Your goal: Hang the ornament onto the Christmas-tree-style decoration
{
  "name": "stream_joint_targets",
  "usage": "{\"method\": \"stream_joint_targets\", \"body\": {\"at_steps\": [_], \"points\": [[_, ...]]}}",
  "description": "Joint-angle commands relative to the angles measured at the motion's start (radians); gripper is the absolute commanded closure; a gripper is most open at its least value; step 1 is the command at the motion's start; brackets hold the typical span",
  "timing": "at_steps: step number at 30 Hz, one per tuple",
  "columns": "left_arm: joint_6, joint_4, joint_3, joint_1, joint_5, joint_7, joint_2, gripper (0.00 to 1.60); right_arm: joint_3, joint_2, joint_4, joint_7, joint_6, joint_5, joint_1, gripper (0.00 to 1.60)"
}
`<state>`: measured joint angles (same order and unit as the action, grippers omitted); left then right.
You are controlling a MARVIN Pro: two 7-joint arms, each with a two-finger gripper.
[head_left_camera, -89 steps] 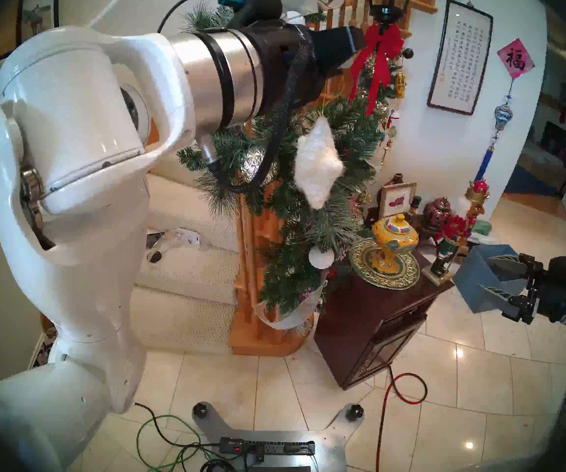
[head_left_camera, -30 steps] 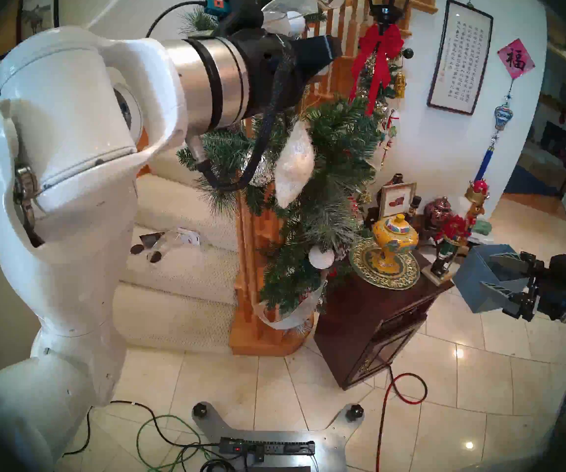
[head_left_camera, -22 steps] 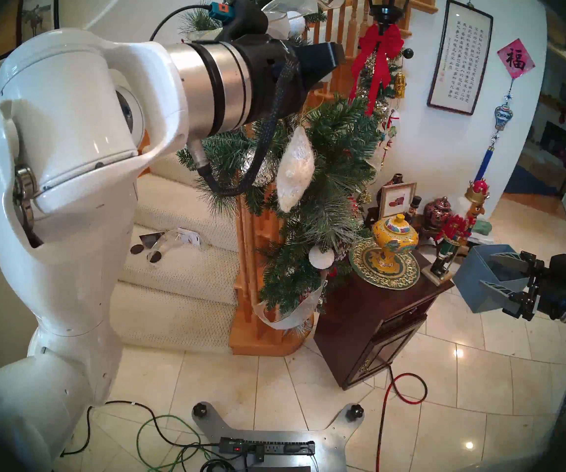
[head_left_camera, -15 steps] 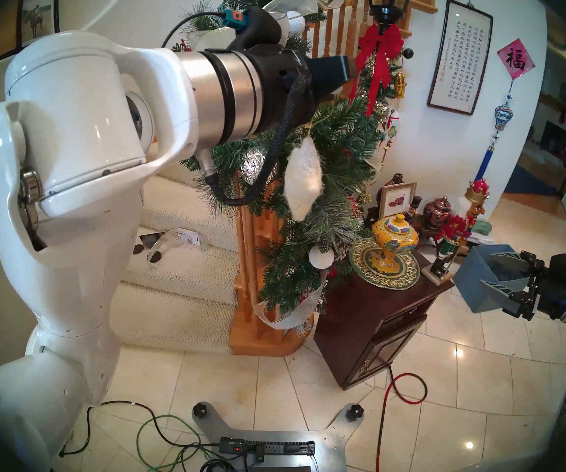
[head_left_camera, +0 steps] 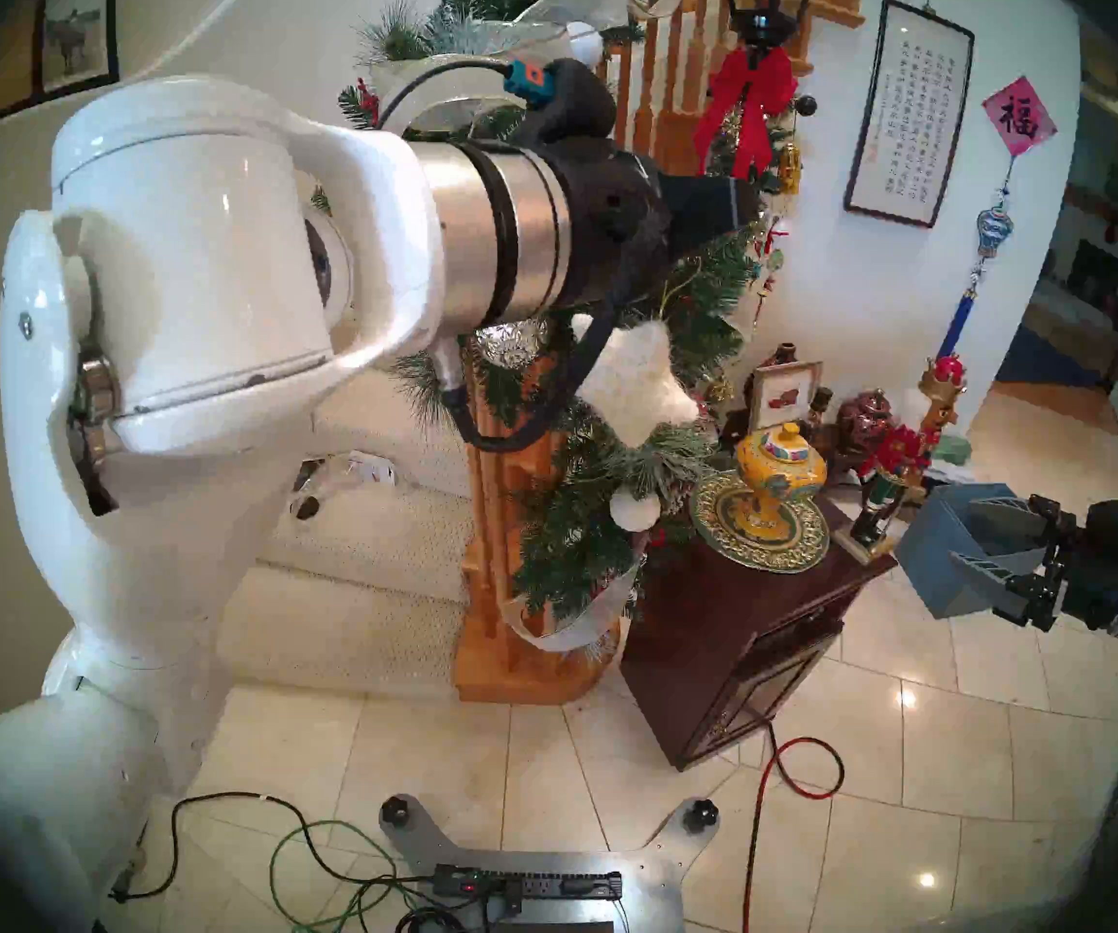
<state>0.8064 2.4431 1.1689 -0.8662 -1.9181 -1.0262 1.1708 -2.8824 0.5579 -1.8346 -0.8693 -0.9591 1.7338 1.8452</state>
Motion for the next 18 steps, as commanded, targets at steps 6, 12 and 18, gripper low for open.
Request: {"method": "stream_joint_targets", "body": {"at_steps": [6, 12, 18], "points": [[-0.030, -0.017, -0.030, 0.054, 0.002, -0.085, -0.005, 1.60, 0.003, -0.001, 0.003, -0.091, -0.001, 0.003, 0.004, 0.00], [-0.048, 0.000, -0.044, 0.054, -0.008, -0.100, -0.014, 1.60, 0.003, -0.001, 0.003, -0.093, -0.001, 0.005, 0.004, 0.00], [-0.057, 0.000, -0.053, 0.051, -0.042, -0.094, -0.018, 1.60, 0.003, -0.001, 0.002, -0.085, -0.001, 0.005, 0.003, 0.00]]}}
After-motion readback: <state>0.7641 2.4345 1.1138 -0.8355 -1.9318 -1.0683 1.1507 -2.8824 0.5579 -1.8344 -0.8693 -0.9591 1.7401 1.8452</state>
